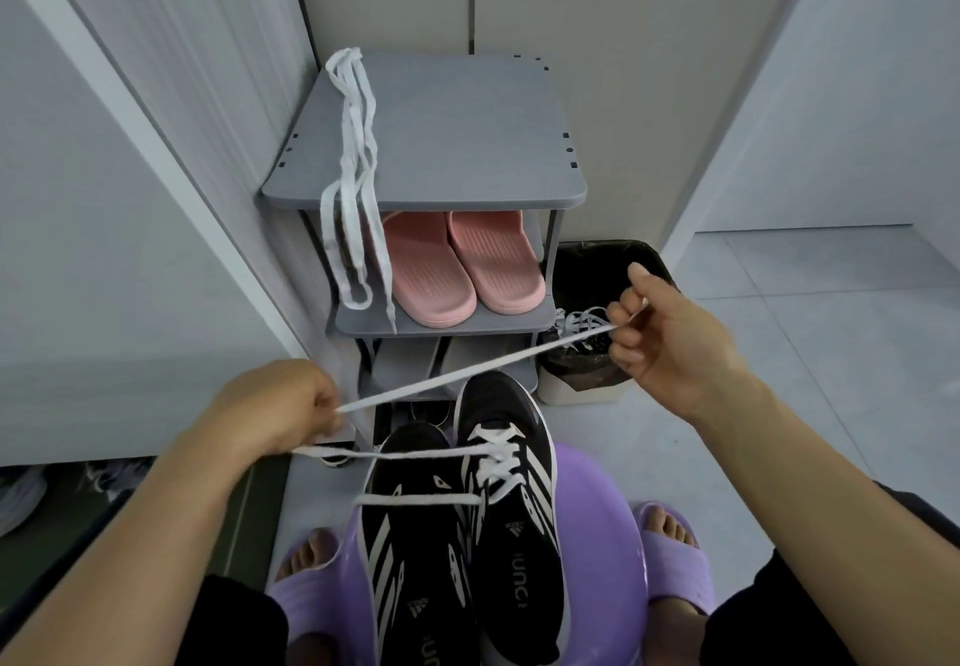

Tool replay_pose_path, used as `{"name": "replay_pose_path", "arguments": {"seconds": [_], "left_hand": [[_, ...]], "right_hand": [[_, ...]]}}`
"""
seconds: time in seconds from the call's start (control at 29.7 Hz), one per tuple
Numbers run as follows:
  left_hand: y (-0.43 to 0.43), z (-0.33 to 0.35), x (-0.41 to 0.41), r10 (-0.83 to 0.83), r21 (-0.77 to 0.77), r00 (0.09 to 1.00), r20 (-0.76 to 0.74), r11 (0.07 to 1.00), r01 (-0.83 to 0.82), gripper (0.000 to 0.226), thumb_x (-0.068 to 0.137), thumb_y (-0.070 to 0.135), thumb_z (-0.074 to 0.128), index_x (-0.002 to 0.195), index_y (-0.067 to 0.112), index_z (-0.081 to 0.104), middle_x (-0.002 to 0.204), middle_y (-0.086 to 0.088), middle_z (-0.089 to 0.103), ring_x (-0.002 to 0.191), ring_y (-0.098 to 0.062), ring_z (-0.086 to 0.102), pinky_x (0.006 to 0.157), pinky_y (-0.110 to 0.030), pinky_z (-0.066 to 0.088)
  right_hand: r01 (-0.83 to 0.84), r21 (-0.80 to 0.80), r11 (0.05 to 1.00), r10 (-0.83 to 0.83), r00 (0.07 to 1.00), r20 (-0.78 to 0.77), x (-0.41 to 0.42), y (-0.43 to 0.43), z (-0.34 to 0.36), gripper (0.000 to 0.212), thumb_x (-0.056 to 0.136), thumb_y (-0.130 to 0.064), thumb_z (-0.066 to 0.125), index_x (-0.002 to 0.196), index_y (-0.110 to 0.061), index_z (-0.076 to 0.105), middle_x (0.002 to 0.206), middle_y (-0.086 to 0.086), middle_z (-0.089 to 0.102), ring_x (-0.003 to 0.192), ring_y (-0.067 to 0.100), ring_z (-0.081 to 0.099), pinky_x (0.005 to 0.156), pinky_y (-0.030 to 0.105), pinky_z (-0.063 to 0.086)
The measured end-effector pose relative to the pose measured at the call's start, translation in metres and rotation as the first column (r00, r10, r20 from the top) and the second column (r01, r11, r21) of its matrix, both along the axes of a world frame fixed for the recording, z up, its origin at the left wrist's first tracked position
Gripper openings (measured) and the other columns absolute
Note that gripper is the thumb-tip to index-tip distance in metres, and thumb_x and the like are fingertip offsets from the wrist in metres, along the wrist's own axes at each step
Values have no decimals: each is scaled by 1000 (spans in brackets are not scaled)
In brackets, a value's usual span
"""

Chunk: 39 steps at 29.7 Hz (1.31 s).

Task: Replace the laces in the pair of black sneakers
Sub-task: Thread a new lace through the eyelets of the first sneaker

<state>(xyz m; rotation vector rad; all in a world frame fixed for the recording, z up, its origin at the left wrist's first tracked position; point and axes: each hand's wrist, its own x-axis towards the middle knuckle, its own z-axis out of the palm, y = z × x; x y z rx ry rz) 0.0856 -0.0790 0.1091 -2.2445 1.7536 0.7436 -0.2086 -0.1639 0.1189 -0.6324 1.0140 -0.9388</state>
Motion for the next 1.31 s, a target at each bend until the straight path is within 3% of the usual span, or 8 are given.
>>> {"name": "replay_pose_path", "arguments": {"seconds": [0.24,0.3,0.37,0.44,0.64,0.94,1.11,1.31], "left_hand": [[10,9,19,-26,99,963,269,995,-1,34,85,30,63,118,23,58,109,2,62,99,-15,59,83,-25,46],[14,9,-14,3,-155,974,-225,987,-39,62,81,36,67,136,27,39,133,6,51,121,-10,50,102,-27,39],[17,16,-60,0,-142,612,-791,972,-185,62,74,38,64,131,29,40,125,9,57,117,-3,52,105,-26,39],[16,12,-88,0,-105,395,-919,964,-245,41,78,34,58,116,20,52,92,9,69,91,-4,65,87,-19,49],[9,6,-68,50,-216,539,-841,881,-420,17,90,16,57,74,17,63,42,15,48,45,-1,37,51,-14,34],[19,-3,-36,-49,-46,908,-417,998,32,11,89,30,60,97,23,62,89,7,63,85,-11,63,81,-27,47],[23,-3,-83,27,-61,502,-864,986,-158,34,87,18,62,118,22,50,116,2,62,101,-5,62,93,-22,49],[25,-18,-94,205,14,452,-868,921,-390,9,79,13,70,86,18,66,63,6,60,57,-6,47,54,-11,41]], "right_hand": [[-102,-107,989,94,993,-77,26,20,-2,37,93,-26,51,59,-11,52,58,4,57,44,9,45,40,17,36],[-245,-158,957,232,968,-93,38,33,-4,36,88,-29,53,57,-11,54,61,7,61,47,11,48,44,18,39],[-370,-202,907,361,929,-80,52,45,-3,33,83,-30,53,59,-8,55,64,7,62,51,12,51,48,19,41],[-405,-227,886,397,914,-80,62,50,-2,33,91,-23,48,66,-3,54,62,7,59,49,13,50,48,22,39],[-266,-139,954,219,933,-284,53,39,-5,27,95,-7,41,73,-6,56,51,0,53,48,11,44,43,20,36],[-451,-106,886,339,786,-517,43,52,-21,16,93,-1,46,84,-10,56,66,4,59,47,6,49,46,17,39],[-564,-169,808,415,749,-517,57,70,-16,8,88,2,55,89,-5,50,57,-2,63,51,4,61,48,15,47],[-462,-174,870,314,790,-526,47,72,-25,5,83,-3,65,80,-7,65,61,2,54,46,0,46,49,11,40]]}}
